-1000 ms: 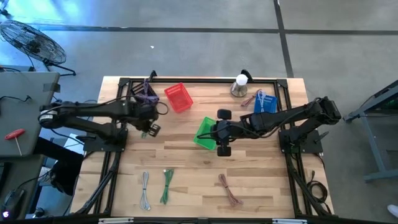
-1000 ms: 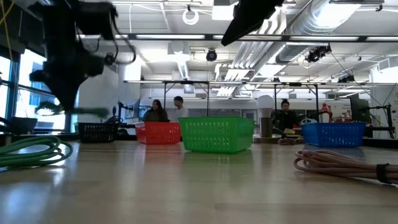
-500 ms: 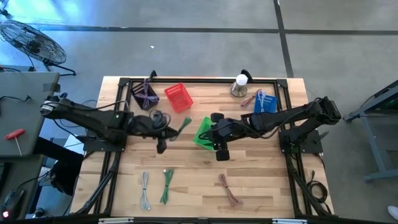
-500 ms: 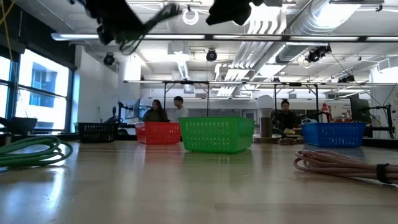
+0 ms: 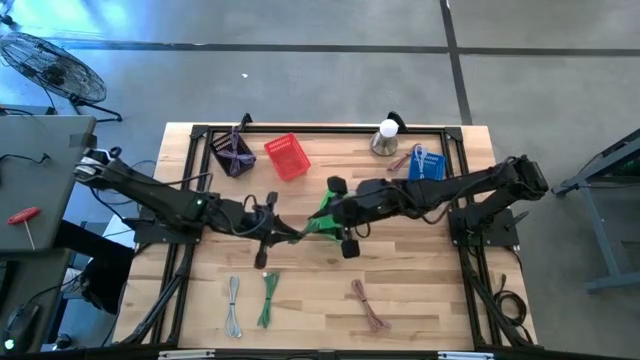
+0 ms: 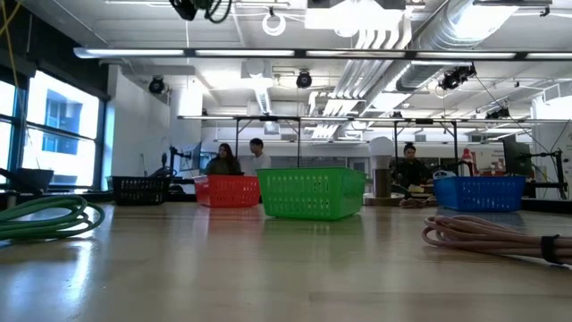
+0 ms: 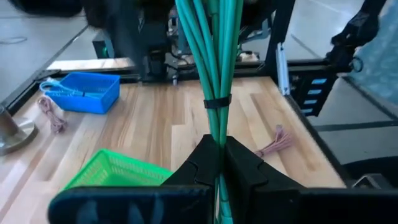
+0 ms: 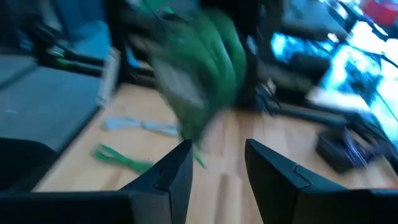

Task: Pick & Place USB Port
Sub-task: Put the top green charger cable into the green basket

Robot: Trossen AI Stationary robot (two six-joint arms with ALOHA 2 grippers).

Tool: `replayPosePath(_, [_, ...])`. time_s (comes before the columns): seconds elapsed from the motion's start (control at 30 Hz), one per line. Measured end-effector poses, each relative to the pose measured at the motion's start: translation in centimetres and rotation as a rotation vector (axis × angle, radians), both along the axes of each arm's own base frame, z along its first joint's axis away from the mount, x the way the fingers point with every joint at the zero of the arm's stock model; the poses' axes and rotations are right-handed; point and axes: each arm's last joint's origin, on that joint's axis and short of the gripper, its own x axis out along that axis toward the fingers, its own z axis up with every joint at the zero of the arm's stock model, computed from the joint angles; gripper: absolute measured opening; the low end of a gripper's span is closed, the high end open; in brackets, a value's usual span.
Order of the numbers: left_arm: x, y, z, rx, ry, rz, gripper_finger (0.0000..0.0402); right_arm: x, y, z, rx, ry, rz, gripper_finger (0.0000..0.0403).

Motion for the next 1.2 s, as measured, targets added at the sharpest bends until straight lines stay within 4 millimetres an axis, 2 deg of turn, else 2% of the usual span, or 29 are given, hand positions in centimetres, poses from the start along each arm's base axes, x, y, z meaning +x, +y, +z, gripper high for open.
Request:
replayPosePath(0.13, [0.5,-0.2,-0.3,0.036,-0.002,-0.013,0.0006,0.1,0.3,0.4,0.033,-0.038,0.09,0.0138])
replayPosePath(0.57, [0.6,-0.3,-0.1,0.027,-0.031,-0.03,0.0006,0.3,0.4,0.3,0.019,-0.06,0.115,0.0138])
replayPosePath(0.9, [0.6,-0.3,-0.1,0.037,-0.039,-0.029,0.0006,1.6,0.7,-1.2,0.029,-0.045,0.163,0.0134])
replayPosePath(1.03, [0.6,-0.3,-0.1,0.043,-0.039,-0.036,0.0006,1.8,0.8,-1.5,-0.012,-0.052,0.196,0.0102])
replayPosePath(1.2, [0.6,-0.3,-0.1,0.042,-0.039,-0.04,0.0006,1.8,0.8,-1.6,-0.037,-0.058,0.223,0.002])
